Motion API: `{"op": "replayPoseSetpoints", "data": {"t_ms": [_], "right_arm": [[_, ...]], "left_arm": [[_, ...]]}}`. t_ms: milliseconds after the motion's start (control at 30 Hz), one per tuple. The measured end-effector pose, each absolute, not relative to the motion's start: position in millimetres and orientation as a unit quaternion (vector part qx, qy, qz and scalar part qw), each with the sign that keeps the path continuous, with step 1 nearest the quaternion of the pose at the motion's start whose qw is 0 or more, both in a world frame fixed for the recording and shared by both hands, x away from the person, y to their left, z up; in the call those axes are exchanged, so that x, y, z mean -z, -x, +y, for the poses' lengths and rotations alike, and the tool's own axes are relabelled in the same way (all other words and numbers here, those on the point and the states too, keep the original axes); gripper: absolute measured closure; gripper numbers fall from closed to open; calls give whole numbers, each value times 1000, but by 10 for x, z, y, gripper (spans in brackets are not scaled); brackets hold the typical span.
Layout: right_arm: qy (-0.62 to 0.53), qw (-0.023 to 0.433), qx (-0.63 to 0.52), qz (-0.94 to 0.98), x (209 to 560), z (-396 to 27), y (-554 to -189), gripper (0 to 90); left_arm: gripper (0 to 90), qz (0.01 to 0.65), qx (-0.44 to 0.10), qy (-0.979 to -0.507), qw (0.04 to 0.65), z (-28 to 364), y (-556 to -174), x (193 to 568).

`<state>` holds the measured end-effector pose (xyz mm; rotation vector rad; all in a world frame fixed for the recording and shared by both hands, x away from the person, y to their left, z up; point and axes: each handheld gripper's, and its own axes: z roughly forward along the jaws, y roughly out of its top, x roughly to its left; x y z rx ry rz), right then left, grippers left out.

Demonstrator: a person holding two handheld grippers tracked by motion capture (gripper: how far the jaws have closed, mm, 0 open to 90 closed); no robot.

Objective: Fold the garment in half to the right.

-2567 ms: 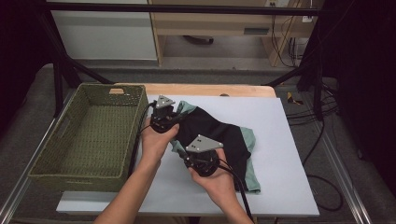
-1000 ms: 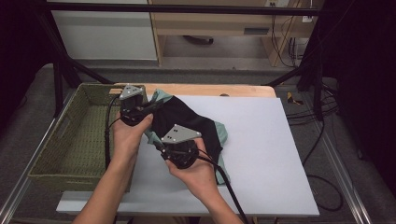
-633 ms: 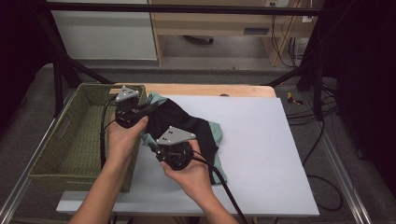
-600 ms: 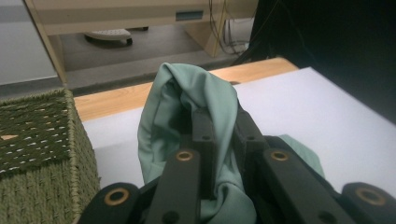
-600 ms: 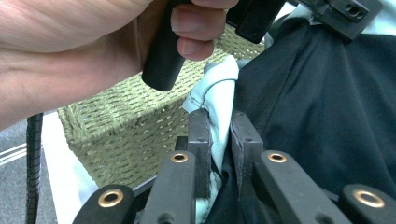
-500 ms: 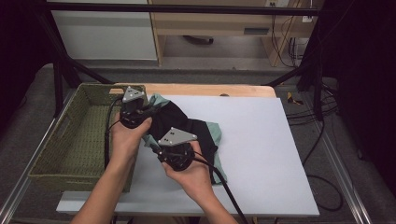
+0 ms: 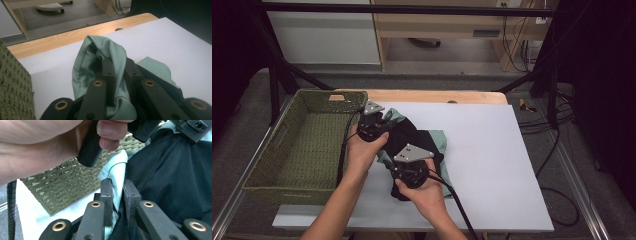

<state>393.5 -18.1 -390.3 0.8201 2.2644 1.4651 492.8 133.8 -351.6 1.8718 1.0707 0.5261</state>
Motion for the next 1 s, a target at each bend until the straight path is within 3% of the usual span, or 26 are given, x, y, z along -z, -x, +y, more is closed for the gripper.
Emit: {"op": "replayPoseSetpoints", "data": {"t_ms": [1000], "right_arm": [[-293, 164, -512, 790, 3955, -238, -3925, 812]], "left_arm": [[804, 432, -208, -758, 442, 1272, -4968, 3599]]}}
